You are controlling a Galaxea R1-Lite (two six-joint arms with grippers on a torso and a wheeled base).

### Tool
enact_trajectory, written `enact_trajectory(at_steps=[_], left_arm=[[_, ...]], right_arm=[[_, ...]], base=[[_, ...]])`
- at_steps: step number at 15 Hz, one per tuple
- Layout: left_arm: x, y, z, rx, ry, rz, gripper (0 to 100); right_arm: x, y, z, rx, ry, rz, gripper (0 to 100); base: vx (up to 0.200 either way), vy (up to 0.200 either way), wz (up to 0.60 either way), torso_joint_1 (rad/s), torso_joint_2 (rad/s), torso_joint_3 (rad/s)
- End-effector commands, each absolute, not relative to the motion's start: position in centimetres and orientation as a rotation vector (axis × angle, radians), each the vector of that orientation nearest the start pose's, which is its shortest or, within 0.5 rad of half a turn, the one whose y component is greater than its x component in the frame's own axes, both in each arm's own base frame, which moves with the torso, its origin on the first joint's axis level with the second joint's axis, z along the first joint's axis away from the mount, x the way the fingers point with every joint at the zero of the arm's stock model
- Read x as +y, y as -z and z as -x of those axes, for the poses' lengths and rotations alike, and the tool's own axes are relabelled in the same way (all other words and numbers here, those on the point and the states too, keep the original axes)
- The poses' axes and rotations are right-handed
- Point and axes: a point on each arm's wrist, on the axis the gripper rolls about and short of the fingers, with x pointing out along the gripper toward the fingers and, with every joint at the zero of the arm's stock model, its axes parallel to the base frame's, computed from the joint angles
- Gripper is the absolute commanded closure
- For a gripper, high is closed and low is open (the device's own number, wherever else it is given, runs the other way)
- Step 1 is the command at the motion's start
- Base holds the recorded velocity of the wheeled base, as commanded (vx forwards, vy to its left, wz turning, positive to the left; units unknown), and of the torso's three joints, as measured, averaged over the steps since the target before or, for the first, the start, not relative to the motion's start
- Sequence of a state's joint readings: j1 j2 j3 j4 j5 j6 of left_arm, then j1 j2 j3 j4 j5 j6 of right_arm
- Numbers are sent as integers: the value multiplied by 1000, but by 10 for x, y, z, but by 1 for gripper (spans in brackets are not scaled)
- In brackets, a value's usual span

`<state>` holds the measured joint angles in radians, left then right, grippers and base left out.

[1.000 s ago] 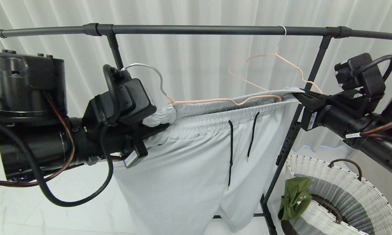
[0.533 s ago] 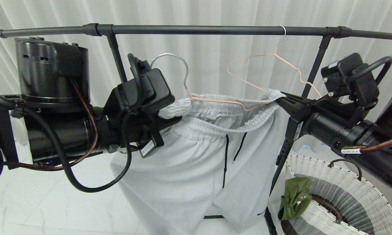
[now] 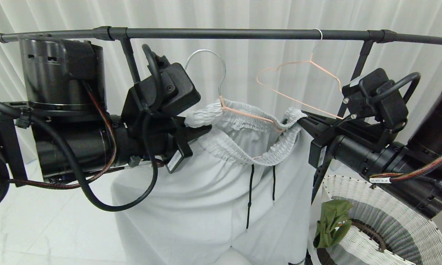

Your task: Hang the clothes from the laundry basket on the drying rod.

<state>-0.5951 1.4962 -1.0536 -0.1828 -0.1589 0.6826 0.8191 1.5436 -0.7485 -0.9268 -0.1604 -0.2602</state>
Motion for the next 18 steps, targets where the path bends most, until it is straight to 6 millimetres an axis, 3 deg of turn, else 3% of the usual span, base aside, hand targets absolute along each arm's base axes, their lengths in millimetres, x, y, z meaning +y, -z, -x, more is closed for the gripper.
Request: enact_trajectory(at_steps=[1, 2, 3, 7, 11, 15, 18], left_arm=[[-151, -272, -224, -54, 750, -682, 100], [-151, -271, -227, -58, 713, -667, 100], [-152, -273, -229, -68, 698, -640, 100], [-157, -277, -227, -115, 709, -596, 100], [-158, -276, -224, -135, 778, -592, 100], [-159, -268, -226, -124, 791, -598, 100], [-157, -256, -216, -107, 836, -600, 100]], right_arm=[[190, -246, -184, -214, -623, 182, 100], [189, -247, -182, -212, -620, 183, 100], [186, -249, -180, -205, -621, 187, 0], [179, -252, -174, -205, -618, 196, 0], [155, -249, -181, -169, -601, 246, 0], [125, -270, -163, -64, -782, 318, 0], [126, -280, -167, -5, -830, 341, 0]], base=[[0, 0, 0, 0, 0, 0], [0, 0, 0, 0, 0, 0], [0, 0, 0, 0, 0, 0], [0, 0, 0, 0, 0, 0], [0, 0, 0, 0, 0, 0], [0, 0, 0, 0, 0, 0], [0, 0, 0, 0, 0, 0]])
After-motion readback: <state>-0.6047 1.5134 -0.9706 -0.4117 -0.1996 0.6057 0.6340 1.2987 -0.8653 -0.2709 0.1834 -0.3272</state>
